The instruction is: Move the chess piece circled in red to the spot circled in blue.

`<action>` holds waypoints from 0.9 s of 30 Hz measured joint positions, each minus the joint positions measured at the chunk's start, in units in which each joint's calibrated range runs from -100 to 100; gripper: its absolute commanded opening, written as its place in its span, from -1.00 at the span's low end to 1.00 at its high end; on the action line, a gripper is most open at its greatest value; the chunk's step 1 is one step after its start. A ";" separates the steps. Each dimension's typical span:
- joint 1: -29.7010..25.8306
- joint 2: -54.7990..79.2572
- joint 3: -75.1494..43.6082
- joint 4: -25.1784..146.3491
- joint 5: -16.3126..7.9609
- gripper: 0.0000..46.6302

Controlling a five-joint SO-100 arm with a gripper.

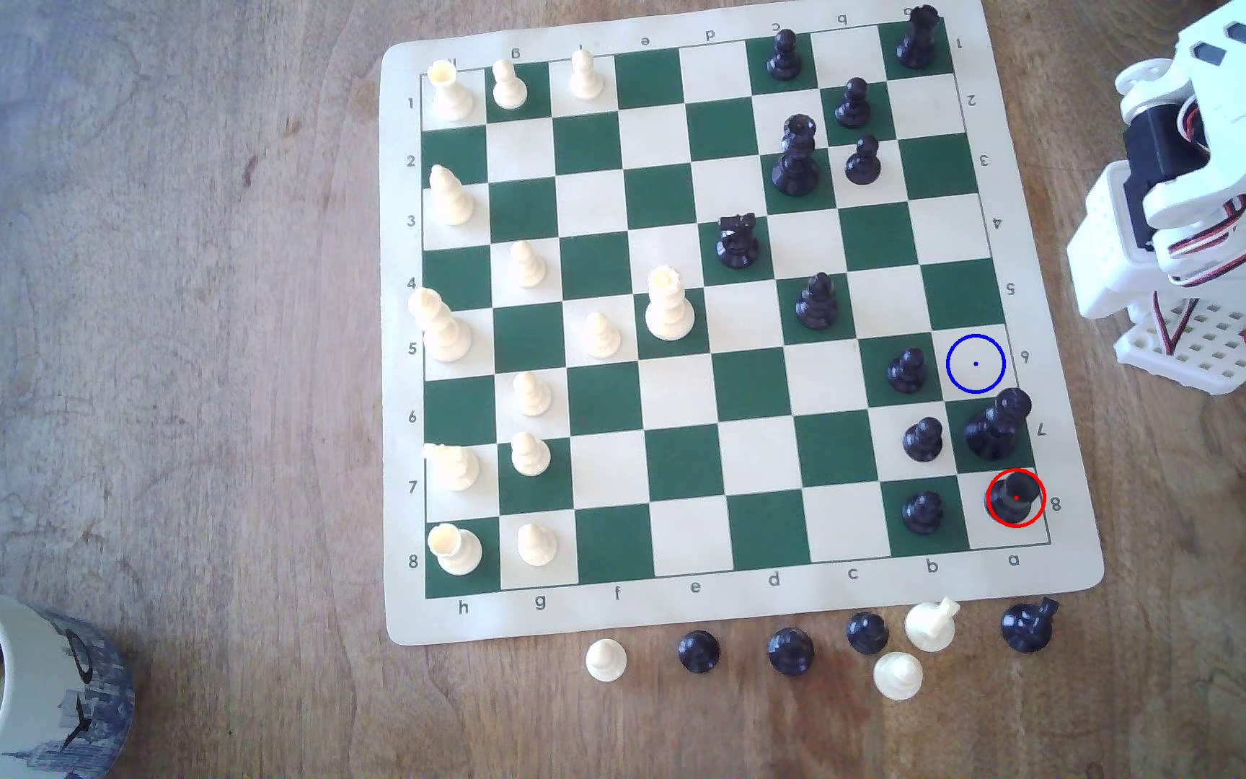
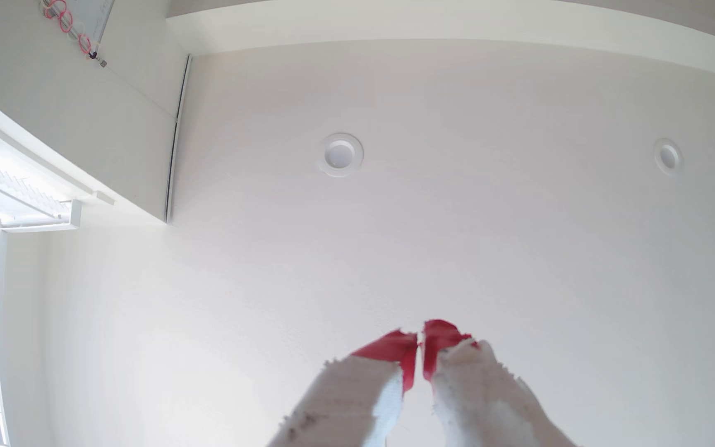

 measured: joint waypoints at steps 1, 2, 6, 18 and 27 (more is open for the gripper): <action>0.00 0.00 0.00 0.00 0.00 -0.99; 0.00 0.00 0.00 0.00 0.00 -0.99; 0.74 0.00 0.00 0.00 0.00 -0.99; -2.58 -0.08 -0.54 35.30 0.00 -0.99; -0.52 0.00 -9.40 78.80 -0.05 -0.99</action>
